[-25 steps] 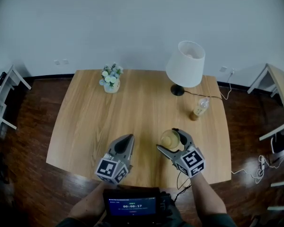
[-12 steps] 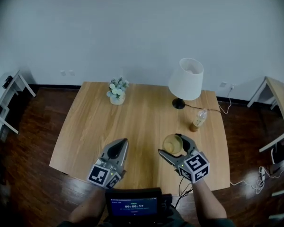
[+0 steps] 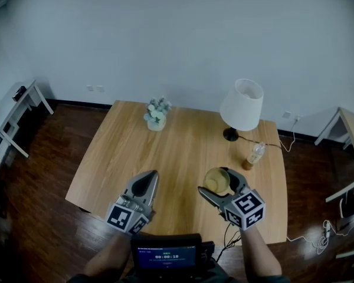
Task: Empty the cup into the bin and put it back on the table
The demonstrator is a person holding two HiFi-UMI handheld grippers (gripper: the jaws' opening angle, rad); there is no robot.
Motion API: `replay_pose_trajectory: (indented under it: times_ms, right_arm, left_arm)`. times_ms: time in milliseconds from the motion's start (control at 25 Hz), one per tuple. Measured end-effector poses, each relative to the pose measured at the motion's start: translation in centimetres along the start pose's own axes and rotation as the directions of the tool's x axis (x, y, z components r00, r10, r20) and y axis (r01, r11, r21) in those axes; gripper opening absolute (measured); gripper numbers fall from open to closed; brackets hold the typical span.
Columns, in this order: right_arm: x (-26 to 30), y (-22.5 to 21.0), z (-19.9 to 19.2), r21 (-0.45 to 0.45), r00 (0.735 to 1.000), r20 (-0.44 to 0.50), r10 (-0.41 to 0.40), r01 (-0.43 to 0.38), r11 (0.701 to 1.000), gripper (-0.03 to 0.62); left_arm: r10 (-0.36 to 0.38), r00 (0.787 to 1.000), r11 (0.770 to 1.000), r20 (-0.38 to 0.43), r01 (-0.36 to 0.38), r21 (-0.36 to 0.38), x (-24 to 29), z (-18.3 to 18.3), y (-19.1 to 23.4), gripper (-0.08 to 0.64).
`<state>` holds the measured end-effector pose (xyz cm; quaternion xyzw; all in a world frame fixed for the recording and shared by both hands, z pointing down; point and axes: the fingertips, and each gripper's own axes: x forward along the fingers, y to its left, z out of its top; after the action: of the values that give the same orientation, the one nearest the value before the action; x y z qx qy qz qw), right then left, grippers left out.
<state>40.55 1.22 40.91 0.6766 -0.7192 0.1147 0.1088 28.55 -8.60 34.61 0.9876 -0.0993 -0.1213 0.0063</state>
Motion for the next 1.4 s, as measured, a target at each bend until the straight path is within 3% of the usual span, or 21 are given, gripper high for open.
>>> replay_pose_trajectory:
  times_ms: [320,560,800,1080,1400]
  right_arm:
    - [1.9,2.4,2.8,-0.046,0.992,0.011,0.123,-0.123,0.991,0.399]
    - [4.5,4.8,4.3,-0.077,0.971,0.014,0.24,-0.238,0.968,0.399]
    - [7.2,8.3,5.4,-0.11,0.927,0.007,0.375,-0.373,0.921,0.399]
    - [9.4,13.5,6.5,-0.146,0.878,-0.017,0.478,-0.475,0.868,0.399]
    - [12.9,20.5,8.1,-0.174,0.851,-0.033,0.525,-0.522,0.835,0.399]
  left_arm:
    - [0.128,0.992,0.991,-0.021,-0.127,0.048,-2.9,1.6,1.7,-0.003]
    - [0.237,0.971,0.962,-0.021,-0.231,0.144,-5.9,3.1,2.6,-0.003]
    - [0.413,0.911,0.903,0.017,-0.412,0.121,-10.9,4.9,4.5,-0.003]
    - [0.527,0.848,0.838,0.05,-0.529,0.136,-17.0,6.6,6.4,-0.003]
    - [0.577,0.812,0.797,0.085,-0.583,0.156,-23.8,9.2,9.7,-0.003]
